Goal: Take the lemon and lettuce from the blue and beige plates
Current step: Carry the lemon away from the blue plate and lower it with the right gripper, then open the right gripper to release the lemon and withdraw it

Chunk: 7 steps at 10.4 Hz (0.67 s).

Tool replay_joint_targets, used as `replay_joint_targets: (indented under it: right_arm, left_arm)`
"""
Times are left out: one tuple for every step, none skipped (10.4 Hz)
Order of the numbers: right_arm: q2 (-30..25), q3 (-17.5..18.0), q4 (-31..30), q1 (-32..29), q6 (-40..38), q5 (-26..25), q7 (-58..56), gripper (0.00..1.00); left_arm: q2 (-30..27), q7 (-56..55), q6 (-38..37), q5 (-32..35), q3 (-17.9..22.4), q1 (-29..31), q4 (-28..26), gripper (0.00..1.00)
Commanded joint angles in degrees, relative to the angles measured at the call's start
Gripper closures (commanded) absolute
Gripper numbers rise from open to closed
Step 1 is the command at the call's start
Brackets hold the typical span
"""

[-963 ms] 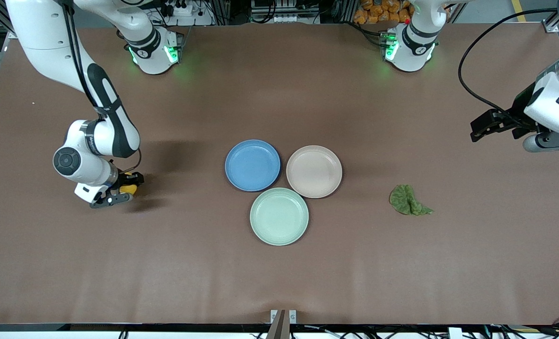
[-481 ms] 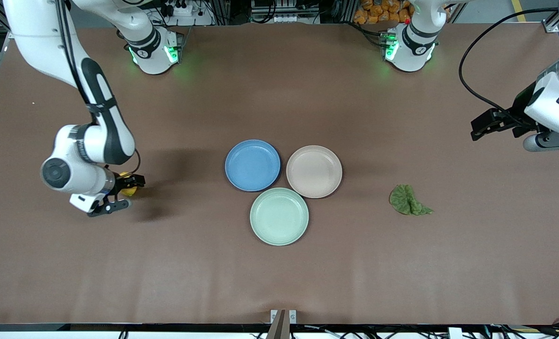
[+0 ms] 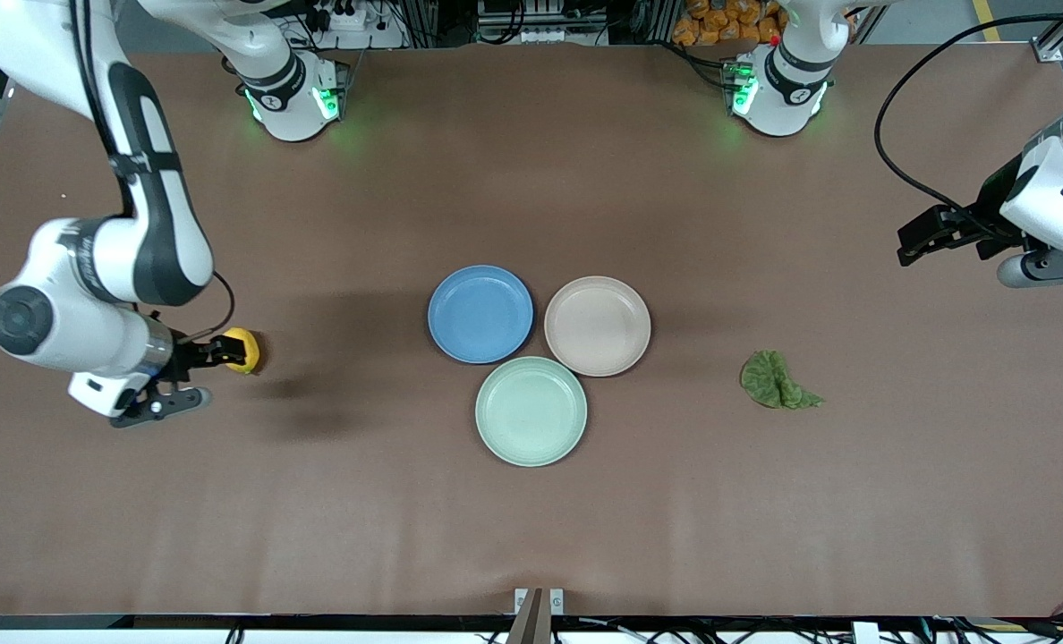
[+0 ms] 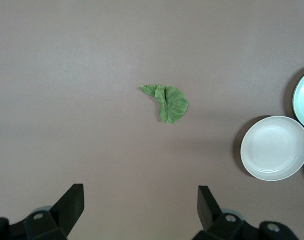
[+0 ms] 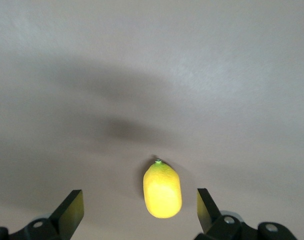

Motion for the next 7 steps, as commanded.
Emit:
replay_joint_targets:
  right_arm:
    - [-6.17, -0.65, -0.95, -0.66, -3.67, 0.57, 0.15, 0.00]
    - [-8.37, -0.66, -0.68, -1.36, -5.53, 0.40, 1.28, 0.00]
    - [-10.91, -0.48, -0.68, -2.15, -7.55, 0.40, 2.68, 0.00]
    - [-13.12, -0.22, -0.68, -2.68, -9.13, 0.40, 3.31, 0.00]
    - [-14.96, 0.05, -0.25, -2.78, -11.93, 0.48, 3.75, 0.00]
    - [-15.68, 1.09, 1.93, -4.08, -17.35, 0.83, 8.97, 0.00]
    - [-15.60, 4.15, 5.52, -5.75, -22.54, 0.75, 17.81, 0.00]
  left_arm:
    - [-1.27, 1.64, -1.09, -0.46, -0.33, 0.48, -0.66, 0.00]
    - [-1.27, 1.73, -1.18, -0.38, -0.33, 0.48, -0.66, 0.00]
    - [-1.18, 1.73, -1.18, -0.38, -0.33, 0.48, -0.66, 0.00]
    - [-1.27, 2.00, -1.18, -0.38, -0.33, 0.48, -0.66, 0.00]
    - [-1.27, 3.91, -1.18, -0.46, -0.16, 0.57, -0.66, 0.00]
    - [-1.27, 4.37, -1.18, -0.46, -0.07, 0.57, -0.66, 0.00]
    - [-1.27, 4.37, -1.18, -0.46, -0.07, 0.57, -0.57, 0.00]
